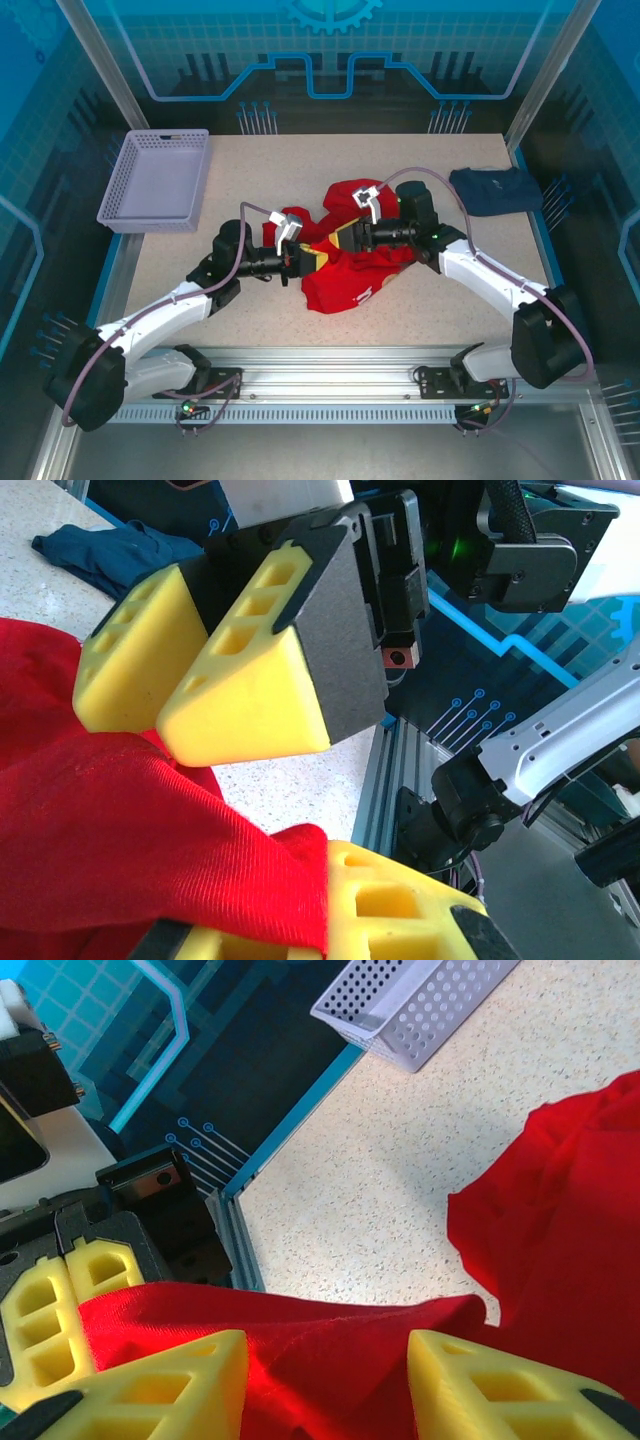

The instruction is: Fold the inside-out t-shirt

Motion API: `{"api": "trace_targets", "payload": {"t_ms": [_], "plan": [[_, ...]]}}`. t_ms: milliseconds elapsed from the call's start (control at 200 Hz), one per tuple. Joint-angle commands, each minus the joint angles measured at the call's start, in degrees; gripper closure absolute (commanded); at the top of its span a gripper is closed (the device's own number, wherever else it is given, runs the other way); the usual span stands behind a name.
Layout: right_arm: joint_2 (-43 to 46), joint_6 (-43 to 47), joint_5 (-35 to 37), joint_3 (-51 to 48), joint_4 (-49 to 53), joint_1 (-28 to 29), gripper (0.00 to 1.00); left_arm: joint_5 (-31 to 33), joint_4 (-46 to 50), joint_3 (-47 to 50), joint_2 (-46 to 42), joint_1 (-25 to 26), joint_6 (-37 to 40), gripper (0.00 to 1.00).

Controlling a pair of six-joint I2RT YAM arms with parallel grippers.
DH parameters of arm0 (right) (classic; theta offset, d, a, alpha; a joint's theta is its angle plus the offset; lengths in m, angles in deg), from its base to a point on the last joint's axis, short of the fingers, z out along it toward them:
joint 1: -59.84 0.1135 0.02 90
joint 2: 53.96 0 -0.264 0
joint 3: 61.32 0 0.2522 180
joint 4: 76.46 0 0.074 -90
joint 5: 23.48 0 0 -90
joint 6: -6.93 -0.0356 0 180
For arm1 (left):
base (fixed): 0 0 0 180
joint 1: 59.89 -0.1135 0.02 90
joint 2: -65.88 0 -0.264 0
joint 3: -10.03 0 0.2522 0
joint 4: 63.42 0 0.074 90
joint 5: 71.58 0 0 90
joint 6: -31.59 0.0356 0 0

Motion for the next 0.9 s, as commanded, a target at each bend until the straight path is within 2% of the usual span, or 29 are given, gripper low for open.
{"api": "trace_targets", "payload": {"t_ms": [0,160,285,435,630,735,895], "plan": [[-0.5,-1.3,-2.9,-0.9,-1.9,0.4,0.60,0.9,0.2,-0.8,-1.3,-0.3,1.7,1.00],[0.6,-1.9,-3.6,-1.0,-2.1,0.6,0.69,1.8,0.6,-0.6,-1.8,-0.2,2.1,1.00],[1.8,-2.4,-4.2,-1.0,-2.6,0.7,0.80,2.6,0.8,-0.5,-2.1,-0.3,2.2,1.00],[3.3,-2.7,-4.2,-2.4,-2.8,0.8,1.00,3.8,1.2,-0.3,-2.5,-0.3,2.4,1.00],[7.3,-3.9,-1.3,-1.6,-2.9,1.2,1.00,8.1,4.4,0.6,-3.4,-0.3,4.7,1.00],[9.1,-2.8,0.6,1.6,-1.4,2.7,1.00,11.8,6.2,1.4,-4.6,-0.3,5.8,0.92],[9.2,-1.8,1.9,4.5,0.7,5.0,1.00,15.2,8.4,1.8,-6.9,-0.2,6.4,0.70]]}}
